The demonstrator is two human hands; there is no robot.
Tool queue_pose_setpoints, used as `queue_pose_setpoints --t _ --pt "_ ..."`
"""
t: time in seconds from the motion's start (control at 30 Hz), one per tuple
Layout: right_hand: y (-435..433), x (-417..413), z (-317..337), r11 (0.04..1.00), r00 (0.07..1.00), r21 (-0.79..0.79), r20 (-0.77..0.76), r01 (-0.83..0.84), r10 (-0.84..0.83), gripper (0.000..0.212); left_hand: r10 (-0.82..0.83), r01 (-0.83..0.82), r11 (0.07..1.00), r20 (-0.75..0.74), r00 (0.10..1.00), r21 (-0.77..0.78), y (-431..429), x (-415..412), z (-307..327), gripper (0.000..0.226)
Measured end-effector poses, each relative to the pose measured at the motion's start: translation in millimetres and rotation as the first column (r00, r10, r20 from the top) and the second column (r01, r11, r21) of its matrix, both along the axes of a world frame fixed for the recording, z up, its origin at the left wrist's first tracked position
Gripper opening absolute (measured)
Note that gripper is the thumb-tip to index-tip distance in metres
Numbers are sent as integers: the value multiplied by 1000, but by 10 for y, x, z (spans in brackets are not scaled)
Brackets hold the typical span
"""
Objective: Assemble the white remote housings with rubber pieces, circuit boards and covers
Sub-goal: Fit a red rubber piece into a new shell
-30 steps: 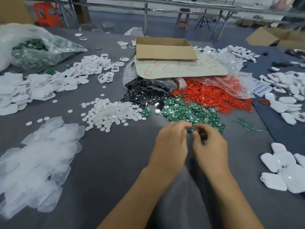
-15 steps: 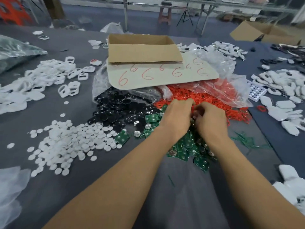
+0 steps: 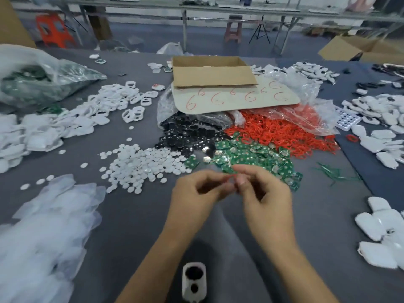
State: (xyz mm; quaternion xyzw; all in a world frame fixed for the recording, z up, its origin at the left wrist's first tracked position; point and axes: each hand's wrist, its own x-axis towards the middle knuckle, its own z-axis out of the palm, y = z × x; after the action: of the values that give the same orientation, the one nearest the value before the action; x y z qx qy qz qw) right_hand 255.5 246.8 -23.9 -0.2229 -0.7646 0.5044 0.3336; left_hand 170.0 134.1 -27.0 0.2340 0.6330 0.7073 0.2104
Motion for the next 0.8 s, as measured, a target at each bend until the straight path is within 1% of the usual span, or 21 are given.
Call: queue_pose_setpoints --t 0.07,0.1,0.17,0.23,0.27,0.33,0.4,0.47,0.6,0.7,0.73,0.77,0.8 --pt "-352 87 -73 990 997 -122 -49 -67 62 32 35 -35 999 35 999 22 -355 195 -60 16" --pt "-497 131 -99 985 994 -139 -51 -105 99 34 74 -76 997 66 995 30 -505 268 -91 16" --pt "-714 236 -160 980 983 -67 -5 -186 186 39 155 -158 987 98 983 30 -763 384 -141 18" --pt "-844 344 -190 964 961 -15 68 -267 268 34 215 -215 977 28 976 -5 -990 450 -189 24" --pt "-884 390 -188 953 948 -32 96 -302 304 28 223 -223 974 -15 975 -29 -1084 469 -203 27" --pt "-962 465 -168 930 927 -113 102 -348 360 16 206 -209 977 -52 977 -52 -1244 519 -233 33" --pt "-1033 521 -157 910 928 -218 44 -352 369 9 184 -184 983 -20 983 -23 -1345 570 -263 32" --pt "-1076 556 -150 892 923 -260 0 -371 384 5 160 -161 986 29 987 35 -1408 617 -278 27" --pt "-1099 614 -198 847 887 -285 -24 -448 461 22 92 -106 986 107 990 131 -1448 680 -310 28" --pt "-1119 657 -201 814 872 -345 -25 -466 489 23 50 -64 989 110 993 133 -1447 718 -323 25" --pt "-1116 677 -197 830 875 -315 -5 -461 484 23 38 -52 991 116 993 123 -1440 728 -329 26" --pt "-1097 704 -194 866 885 -231 34 -444 463 22 30 -44 993 126 992 110 -1429 731 -333 27" --pt "-1071 731 -187 900 899 -108 82 -422 431 21 24 -38 994 138 990 99 -1415 730 -333 27"
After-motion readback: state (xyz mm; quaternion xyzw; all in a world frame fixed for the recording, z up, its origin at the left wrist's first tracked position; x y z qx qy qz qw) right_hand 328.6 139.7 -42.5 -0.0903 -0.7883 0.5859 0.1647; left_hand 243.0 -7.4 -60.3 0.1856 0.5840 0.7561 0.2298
